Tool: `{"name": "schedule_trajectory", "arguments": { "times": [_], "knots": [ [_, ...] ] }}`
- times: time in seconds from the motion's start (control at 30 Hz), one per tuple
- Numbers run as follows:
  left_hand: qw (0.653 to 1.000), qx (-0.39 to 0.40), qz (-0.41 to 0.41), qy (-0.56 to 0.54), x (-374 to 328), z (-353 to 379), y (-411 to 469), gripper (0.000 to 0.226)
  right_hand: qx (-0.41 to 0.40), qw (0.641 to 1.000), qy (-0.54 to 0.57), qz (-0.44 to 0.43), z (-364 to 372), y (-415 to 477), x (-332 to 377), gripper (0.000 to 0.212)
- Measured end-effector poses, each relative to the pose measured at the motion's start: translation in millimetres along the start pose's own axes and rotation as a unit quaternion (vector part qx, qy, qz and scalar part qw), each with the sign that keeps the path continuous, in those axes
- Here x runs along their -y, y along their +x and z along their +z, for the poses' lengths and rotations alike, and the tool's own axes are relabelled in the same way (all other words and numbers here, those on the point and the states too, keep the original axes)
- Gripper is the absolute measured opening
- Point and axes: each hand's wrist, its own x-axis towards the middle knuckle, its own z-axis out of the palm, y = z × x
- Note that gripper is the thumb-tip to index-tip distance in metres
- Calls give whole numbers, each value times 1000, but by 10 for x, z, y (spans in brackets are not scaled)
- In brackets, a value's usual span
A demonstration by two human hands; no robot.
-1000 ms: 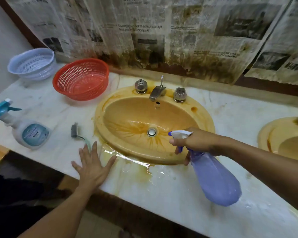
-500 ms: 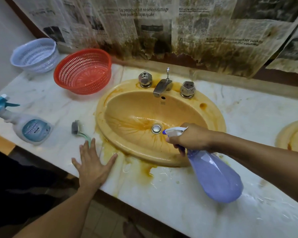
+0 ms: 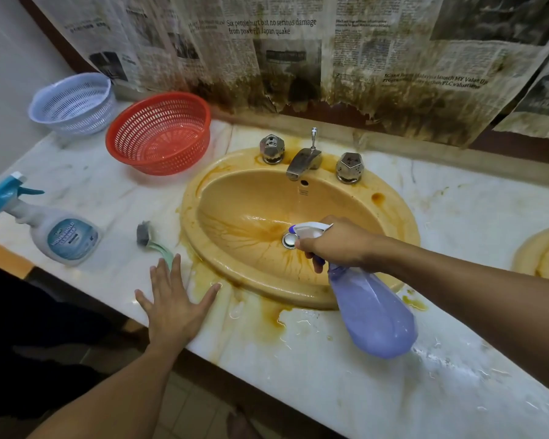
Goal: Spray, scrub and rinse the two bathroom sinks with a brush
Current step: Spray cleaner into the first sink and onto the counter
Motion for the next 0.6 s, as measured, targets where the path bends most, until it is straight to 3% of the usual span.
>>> {"name": "schedule_trajectory", "arguments": {
  "times": [0.13,0.23,0.33,0.47,0.6],
  "knots": [
    [1000,-1,-5,1,-2,-4,-5,110,44,999,17,-3,-140,-99,-23,50],
    [1000,-1,-4,4,2,-2,1,111,96,995,34,4,-319,-271,-131,43],
    [1000,-1,-4,4,2,-5,-3,112,78,996,7,32,-479,-428,-341,34],
    [1000,0,-5,5,-9,-8,-5,110,32,996,-46,68,-615,-550,-596,46],
    [1000,0,-7,4,-26,-15,0,113,50,994,-44,86,-716,-607,-715,44]
  ]
}}
